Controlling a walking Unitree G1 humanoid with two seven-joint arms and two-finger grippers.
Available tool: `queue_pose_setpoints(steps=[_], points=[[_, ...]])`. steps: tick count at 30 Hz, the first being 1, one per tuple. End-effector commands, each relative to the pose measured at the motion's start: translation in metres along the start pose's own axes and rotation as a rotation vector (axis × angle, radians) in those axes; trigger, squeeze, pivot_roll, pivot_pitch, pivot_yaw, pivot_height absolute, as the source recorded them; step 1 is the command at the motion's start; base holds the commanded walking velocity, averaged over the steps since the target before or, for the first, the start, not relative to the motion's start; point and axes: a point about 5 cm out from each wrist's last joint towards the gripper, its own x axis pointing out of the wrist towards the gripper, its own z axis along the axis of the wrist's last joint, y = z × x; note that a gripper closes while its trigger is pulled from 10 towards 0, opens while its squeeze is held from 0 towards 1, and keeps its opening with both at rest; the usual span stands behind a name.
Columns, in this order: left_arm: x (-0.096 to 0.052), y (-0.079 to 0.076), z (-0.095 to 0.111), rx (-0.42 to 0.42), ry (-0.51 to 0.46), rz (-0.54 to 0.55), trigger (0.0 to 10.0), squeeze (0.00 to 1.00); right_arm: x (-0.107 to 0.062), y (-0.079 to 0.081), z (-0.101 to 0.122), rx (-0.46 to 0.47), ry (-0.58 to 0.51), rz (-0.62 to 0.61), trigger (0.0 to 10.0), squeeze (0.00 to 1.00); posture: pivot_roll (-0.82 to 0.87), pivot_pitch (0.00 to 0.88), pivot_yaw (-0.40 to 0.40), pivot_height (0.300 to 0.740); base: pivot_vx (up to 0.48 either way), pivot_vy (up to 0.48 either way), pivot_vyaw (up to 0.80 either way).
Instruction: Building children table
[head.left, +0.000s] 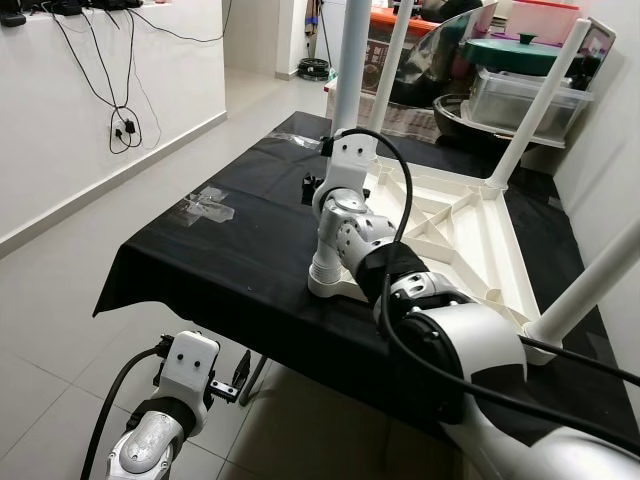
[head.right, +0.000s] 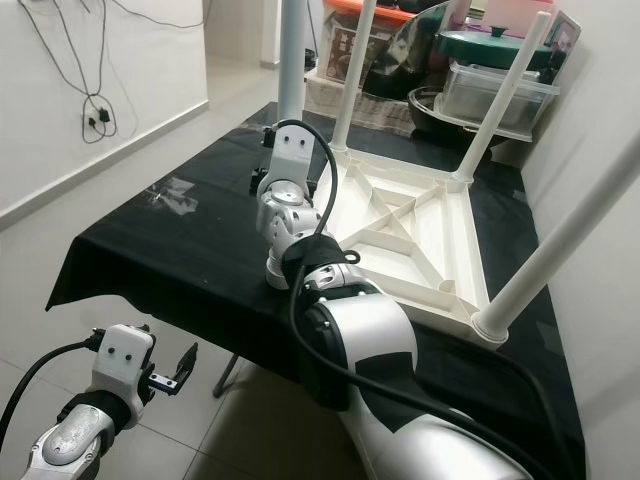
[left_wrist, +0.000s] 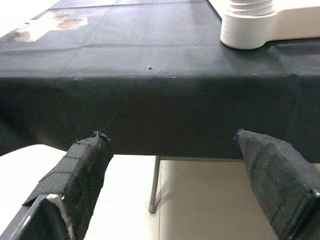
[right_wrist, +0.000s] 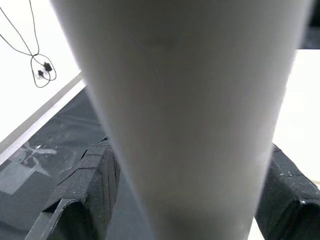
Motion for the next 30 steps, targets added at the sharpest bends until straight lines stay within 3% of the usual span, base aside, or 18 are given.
queue_pose_setpoints(steps=[1,18,30], points=[[0.000,-0.002,-0.003,0.008,0.012,-0.014,10.0,0.00,0.000,-0.001,0.008,0.002,-0.034,0.009,10.0,0.00,0.14,0.000,-0.139,0.740,0.000,0.000,0.00],[0.000,-0.002,-0.003,0.009,0.015,-0.019,10.0,0.00,0.007,-0.029,0.028,-0.112,-0.125,0.077,10.0,0.00,0.14,0.000,-0.132,0.740,0.000,0.000,0.00],[0.001,-0.002,-0.003,0.009,0.013,-0.026,10.0,0.00,0.008,-0.032,0.030,-0.137,-0.138,0.156,10.0,0.00,0.14,0.000,-0.125,0.740,0.000,0.000,0.00]])
